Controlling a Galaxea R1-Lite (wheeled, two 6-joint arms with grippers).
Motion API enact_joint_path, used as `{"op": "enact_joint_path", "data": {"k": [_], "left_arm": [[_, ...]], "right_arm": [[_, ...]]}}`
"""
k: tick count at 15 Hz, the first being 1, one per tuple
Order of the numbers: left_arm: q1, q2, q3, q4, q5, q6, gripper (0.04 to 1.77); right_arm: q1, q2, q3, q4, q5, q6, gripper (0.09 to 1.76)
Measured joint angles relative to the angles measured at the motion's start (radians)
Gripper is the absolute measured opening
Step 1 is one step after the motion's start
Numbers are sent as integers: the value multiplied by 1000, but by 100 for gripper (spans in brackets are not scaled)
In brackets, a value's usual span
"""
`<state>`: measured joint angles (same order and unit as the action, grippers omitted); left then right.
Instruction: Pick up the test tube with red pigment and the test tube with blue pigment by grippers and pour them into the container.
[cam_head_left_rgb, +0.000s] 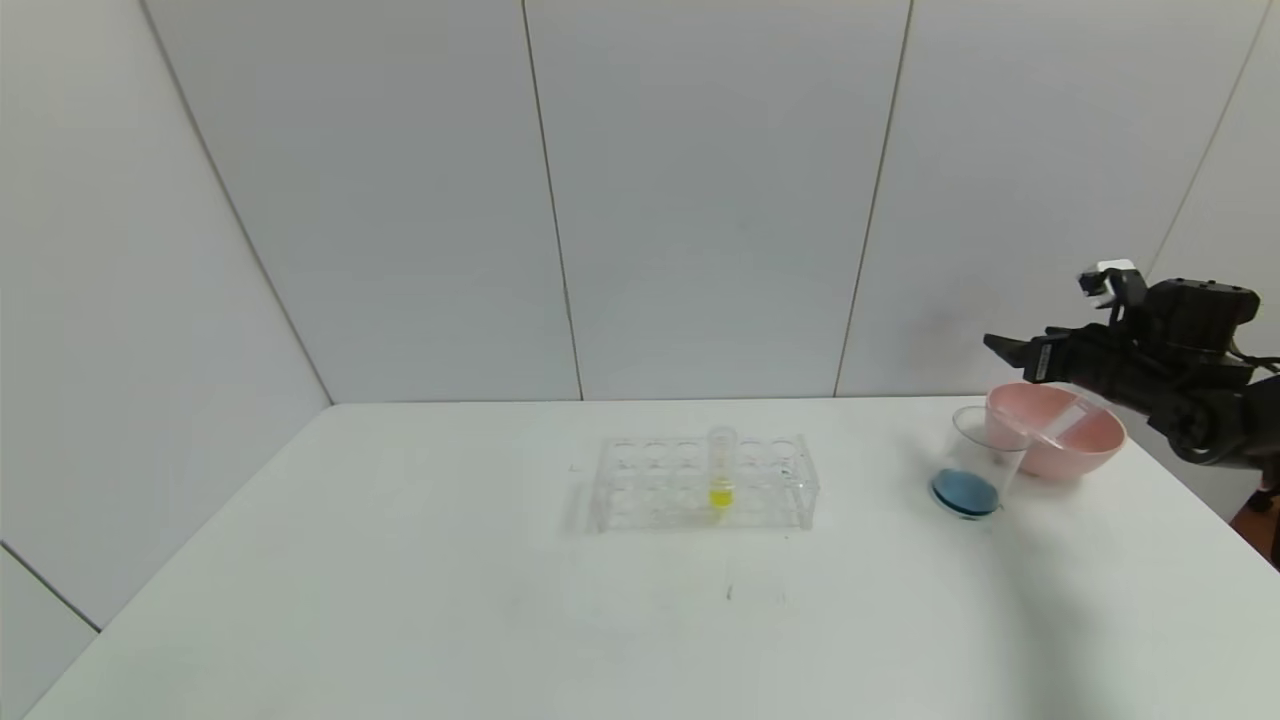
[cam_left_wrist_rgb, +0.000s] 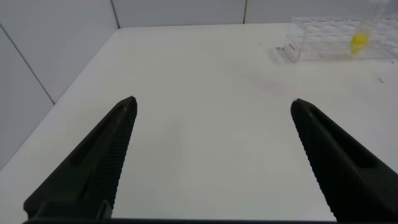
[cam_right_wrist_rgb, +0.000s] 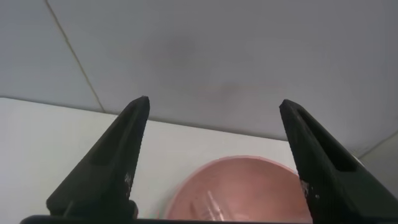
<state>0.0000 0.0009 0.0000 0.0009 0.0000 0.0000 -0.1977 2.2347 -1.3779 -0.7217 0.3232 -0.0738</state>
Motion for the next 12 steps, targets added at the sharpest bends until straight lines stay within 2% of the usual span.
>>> {"op": "enact_joint_path", "data": {"k": [3,6,8,12], "left_arm": [[0,0,0,0,0,0,176],[0,0,0,0,0,0,176],[0,0,0,0,0,0,176],[0,0,0,1,0,0,176]], "right_arm": [[118,-20,4,2,-99,49,156],[189,-85,63,-3,-129,60,161],[209,-151,137,-29,-130,61,163],[217,-336,364,-174,-126,58,166]]}}
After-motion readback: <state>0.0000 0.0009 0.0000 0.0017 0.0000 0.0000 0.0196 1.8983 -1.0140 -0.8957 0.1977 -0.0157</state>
